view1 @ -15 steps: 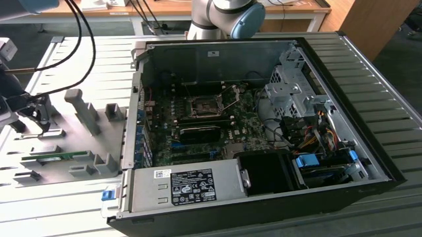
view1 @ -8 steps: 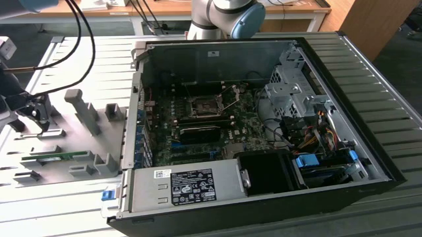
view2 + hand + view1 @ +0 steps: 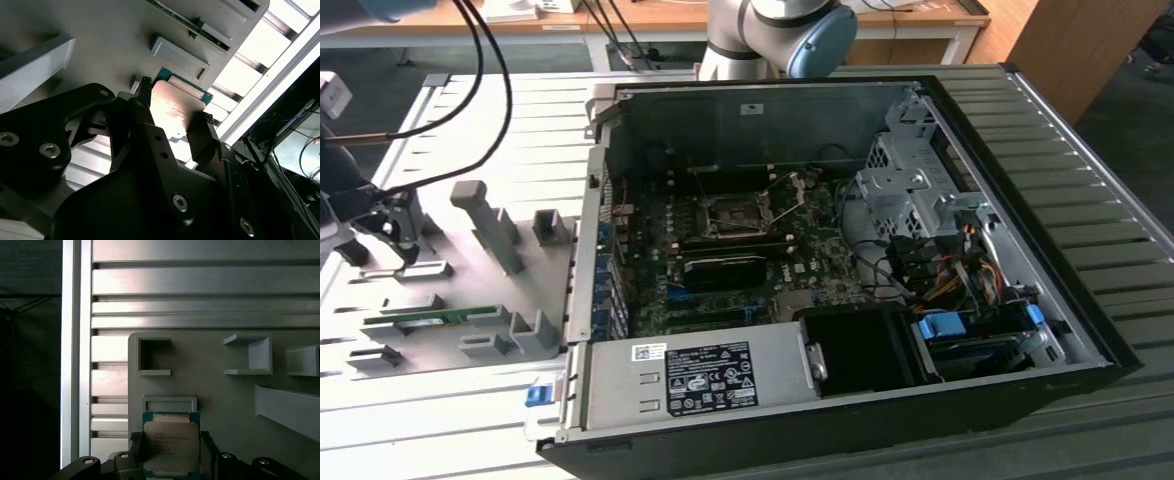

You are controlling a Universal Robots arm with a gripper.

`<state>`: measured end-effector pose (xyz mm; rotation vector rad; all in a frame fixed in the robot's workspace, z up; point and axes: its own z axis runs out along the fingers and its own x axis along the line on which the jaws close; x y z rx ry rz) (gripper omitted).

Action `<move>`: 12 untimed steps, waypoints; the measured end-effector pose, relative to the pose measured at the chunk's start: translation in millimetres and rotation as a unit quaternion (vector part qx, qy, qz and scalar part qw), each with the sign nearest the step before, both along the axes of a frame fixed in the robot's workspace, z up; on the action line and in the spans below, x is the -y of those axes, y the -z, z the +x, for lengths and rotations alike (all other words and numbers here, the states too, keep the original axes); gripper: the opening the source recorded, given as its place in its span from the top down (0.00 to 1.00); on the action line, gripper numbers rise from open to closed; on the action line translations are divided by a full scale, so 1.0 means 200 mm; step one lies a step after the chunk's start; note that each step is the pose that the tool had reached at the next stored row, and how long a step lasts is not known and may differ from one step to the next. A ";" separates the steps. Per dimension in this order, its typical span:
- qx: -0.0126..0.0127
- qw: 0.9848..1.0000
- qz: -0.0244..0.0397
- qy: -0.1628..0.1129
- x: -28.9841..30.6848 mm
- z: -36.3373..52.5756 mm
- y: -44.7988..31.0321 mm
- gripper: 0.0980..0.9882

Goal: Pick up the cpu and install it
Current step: 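Pick up the cpu and move it towards the insertion slot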

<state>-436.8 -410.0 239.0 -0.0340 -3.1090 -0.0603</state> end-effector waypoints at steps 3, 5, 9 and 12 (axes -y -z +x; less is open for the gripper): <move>0.000 1.000 0.000 0.000 0.000 0.000 -0.003 0.51; 0.000 1.000 0.000 0.000 0.000 0.000 -0.006 0.51; 0.000 1.000 0.000 0.000 0.000 0.000 -0.011 0.51; 0.000 1.000 0.000 0.000 0.000 0.000 -0.016 0.51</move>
